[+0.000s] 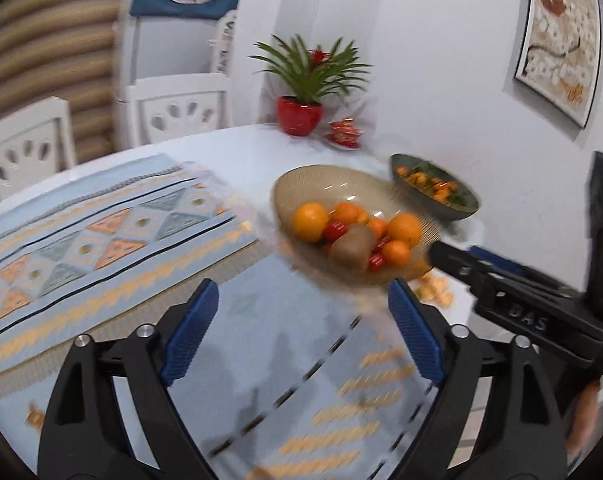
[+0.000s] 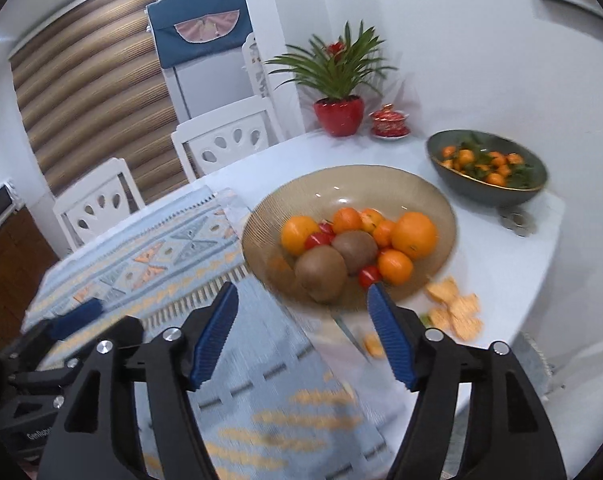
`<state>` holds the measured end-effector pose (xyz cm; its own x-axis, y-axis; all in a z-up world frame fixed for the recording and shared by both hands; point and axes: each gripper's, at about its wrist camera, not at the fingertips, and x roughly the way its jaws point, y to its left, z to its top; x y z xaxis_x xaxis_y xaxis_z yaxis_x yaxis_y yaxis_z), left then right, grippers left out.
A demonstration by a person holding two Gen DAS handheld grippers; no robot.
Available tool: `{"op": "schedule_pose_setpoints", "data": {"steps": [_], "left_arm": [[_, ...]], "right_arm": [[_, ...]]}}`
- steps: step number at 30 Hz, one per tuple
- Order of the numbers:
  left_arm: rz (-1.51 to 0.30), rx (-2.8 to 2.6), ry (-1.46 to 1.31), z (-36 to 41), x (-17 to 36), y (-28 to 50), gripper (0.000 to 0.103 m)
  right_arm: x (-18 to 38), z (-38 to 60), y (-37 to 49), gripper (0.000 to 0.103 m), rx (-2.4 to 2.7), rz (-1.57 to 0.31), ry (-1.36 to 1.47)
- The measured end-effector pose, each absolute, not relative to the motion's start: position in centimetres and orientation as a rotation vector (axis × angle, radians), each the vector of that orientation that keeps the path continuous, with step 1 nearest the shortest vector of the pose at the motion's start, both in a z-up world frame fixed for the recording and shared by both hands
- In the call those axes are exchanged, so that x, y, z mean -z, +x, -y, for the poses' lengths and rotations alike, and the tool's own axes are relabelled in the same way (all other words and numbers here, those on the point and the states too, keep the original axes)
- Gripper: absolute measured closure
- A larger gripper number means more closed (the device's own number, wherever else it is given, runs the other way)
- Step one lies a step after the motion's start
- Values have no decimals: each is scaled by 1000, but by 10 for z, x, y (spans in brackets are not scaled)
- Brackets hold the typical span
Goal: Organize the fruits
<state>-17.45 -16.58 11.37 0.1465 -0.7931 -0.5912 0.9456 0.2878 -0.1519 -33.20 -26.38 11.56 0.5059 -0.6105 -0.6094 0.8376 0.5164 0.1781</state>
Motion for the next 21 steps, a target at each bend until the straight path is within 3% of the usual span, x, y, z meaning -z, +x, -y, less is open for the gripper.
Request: {"op": "schedule_pose_setpoints", "data": {"steps": [2,6,11,21], "left_arm": [[-611,1201,340,151,-109,-183,15],[-551,1112,362,121,-103,-195,3],[-443,1015,447,96,-98,-208,3],[-451,987,380,80,-106,-201,3]], "right_arm": [[-109,248,-336,34,953,-526,464],[-101,220,-343,31,1003,-519,432],[-95,196,-341,23,1039,-536,363],[-88,181,-335,12,1033,-560,352]]}}
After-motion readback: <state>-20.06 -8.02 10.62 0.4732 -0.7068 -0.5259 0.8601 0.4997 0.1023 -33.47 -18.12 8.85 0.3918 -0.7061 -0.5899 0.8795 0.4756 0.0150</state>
